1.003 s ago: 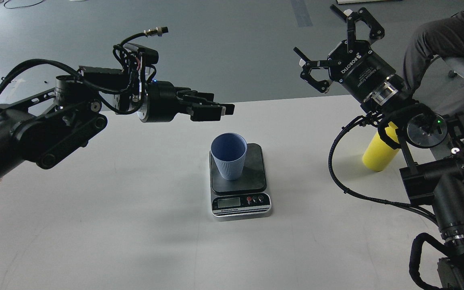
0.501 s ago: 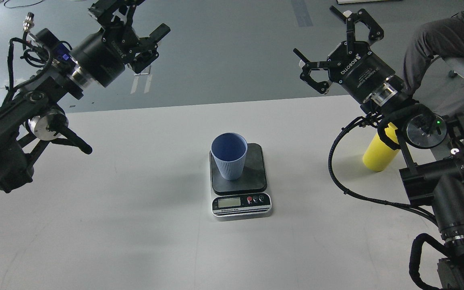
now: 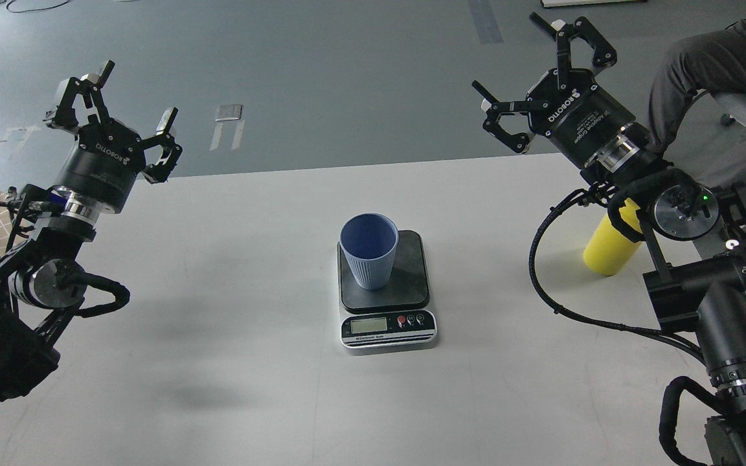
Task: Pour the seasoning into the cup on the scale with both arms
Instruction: 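Withdraw the left gripper up and away from the cup, then move the right gripper down and grasp the yellow bottle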
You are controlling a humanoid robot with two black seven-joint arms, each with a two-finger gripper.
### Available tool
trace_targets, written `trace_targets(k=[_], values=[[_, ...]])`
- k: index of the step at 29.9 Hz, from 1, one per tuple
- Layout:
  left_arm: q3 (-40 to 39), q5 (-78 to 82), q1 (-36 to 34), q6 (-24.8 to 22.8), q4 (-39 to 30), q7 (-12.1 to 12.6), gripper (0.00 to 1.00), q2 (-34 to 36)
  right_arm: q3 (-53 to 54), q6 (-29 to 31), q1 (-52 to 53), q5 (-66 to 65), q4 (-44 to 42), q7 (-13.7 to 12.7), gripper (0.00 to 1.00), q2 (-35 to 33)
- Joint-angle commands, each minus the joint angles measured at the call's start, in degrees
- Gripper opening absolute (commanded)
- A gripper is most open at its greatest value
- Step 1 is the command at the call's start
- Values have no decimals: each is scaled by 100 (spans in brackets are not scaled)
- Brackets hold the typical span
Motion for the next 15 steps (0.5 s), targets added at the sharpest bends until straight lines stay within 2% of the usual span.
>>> trace_targets(k=[1,7,15], values=[[-12,-5,40,6,1,-1,98,-2,17,0,-21,31,74,0,100,7],[-12,-14,66,-2,1,-1,98,6,34,9,-336,110,679,0,100,-37],[-12,-14,66,7,1,-1,98,6,315,23,-987,1033,1312,-26,100,-450]])
